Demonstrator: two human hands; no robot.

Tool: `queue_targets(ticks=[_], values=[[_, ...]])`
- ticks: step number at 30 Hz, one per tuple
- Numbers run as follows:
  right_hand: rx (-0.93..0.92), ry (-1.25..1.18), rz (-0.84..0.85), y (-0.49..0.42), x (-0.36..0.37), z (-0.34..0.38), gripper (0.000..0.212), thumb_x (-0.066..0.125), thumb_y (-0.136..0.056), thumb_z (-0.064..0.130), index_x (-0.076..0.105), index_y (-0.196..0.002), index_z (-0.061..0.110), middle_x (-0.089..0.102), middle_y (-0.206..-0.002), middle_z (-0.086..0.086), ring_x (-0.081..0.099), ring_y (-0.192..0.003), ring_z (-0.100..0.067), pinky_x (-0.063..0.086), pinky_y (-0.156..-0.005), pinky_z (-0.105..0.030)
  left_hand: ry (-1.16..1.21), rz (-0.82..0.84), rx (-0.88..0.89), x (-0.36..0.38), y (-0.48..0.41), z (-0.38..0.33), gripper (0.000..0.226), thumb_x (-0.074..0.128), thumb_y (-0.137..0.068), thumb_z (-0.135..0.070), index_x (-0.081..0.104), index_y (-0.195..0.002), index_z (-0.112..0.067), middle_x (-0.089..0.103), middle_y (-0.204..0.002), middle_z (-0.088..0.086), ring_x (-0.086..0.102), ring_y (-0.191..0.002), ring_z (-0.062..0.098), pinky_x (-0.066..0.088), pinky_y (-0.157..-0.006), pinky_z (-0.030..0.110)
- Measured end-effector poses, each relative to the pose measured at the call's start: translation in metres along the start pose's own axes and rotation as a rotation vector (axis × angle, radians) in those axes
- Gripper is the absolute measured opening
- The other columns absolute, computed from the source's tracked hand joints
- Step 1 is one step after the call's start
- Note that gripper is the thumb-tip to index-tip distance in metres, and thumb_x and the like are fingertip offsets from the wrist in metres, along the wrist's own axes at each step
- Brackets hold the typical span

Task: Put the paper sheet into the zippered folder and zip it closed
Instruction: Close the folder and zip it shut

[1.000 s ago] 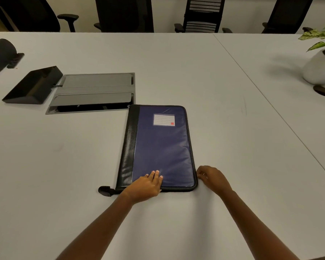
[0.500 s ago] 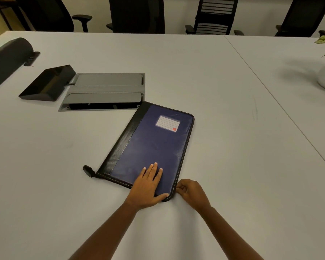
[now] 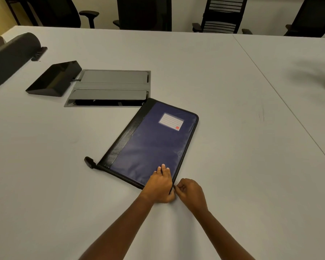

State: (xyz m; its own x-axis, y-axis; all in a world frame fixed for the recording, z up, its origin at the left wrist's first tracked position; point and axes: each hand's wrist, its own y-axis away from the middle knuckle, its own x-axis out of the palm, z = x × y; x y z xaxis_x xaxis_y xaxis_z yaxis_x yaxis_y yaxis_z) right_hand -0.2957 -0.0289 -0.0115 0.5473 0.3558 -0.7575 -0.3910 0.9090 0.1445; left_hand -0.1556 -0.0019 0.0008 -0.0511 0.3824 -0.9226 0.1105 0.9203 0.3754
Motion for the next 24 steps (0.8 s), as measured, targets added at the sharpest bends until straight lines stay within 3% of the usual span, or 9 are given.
queue_targets(ticks=[3, 7, 13, 22, 24], values=[[0.007, -0.001, -0.036, -0.006, -0.003, 0.003, 0.022, 0.062, -0.084, 0.025, 0.066, -0.080, 0.004, 0.070, -0.083, -0.012, 0.049, -0.069, -0.011, 0.029, -0.051, -0.005, -0.051, 0.024, 0.026, -0.004, 0.000, 0.006, 0.069, 0.034, -0.095, -0.032, 0.008, -0.144, 0.009, 0.012, -0.152, 0.033, 0.020, -0.141, 0.044, 0.030, -0.113, 0.046], [0.042, -0.013, -0.072, -0.020, -0.007, 0.008, 0.023, 0.062, -0.085, 0.025, 0.066, -0.080, 0.003, 0.070, -0.082, -0.014, 0.055, -0.070, -0.017, 0.032, -0.058, -0.016, -0.119, 0.035, 0.060, -0.006, 0.003, 0.013, 0.066, 0.032, -0.096, -0.030, 0.008, -0.143, 0.010, 0.014, -0.151, 0.034, 0.021, -0.140, 0.045, 0.032, -0.112, 0.047], [0.082, -0.023, -0.085, -0.047, -0.015, 0.015, 0.022, 0.063, -0.084, 0.023, 0.066, -0.080, 0.002, 0.070, -0.082, -0.015, 0.062, -0.074, -0.025, 0.037, -0.061, -0.022, -0.163, 0.030, 0.104, -0.006, 0.010, 0.029, 0.064, 0.031, -0.097, -0.028, 0.009, -0.144, 0.010, 0.015, -0.151, 0.034, 0.021, -0.141, 0.043, 0.032, -0.111, 0.047], [0.129, -0.040, -0.085, -0.083, -0.022, 0.023, 0.020, 0.061, -0.085, 0.019, 0.066, -0.082, 0.000, 0.070, -0.084, -0.018, 0.063, -0.075, -0.028, 0.038, -0.063, -0.022, -0.231, 0.058, 0.117, -0.004, 0.027, 0.061, 0.063, 0.027, -0.097, -0.028, 0.006, -0.144, 0.009, 0.013, -0.152, 0.033, 0.017, -0.142, 0.042, 0.026, -0.115, 0.044], [0.134, -0.036, -0.090, -0.089, -0.024, 0.024, 0.021, 0.060, -0.086, 0.020, 0.065, -0.085, -0.001, 0.070, -0.087, -0.018, 0.064, -0.078, -0.028, 0.040, -0.065, -0.023, -0.227, 0.001, 0.120, -0.009, 0.034, 0.066, 0.067, 0.038, -0.094, -0.034, 0.020, -0.141, 0.011, 0.026, -0.148, 0.033, 0.030, -0.139, 0.040, 0.034, -0.112, 0.041]])
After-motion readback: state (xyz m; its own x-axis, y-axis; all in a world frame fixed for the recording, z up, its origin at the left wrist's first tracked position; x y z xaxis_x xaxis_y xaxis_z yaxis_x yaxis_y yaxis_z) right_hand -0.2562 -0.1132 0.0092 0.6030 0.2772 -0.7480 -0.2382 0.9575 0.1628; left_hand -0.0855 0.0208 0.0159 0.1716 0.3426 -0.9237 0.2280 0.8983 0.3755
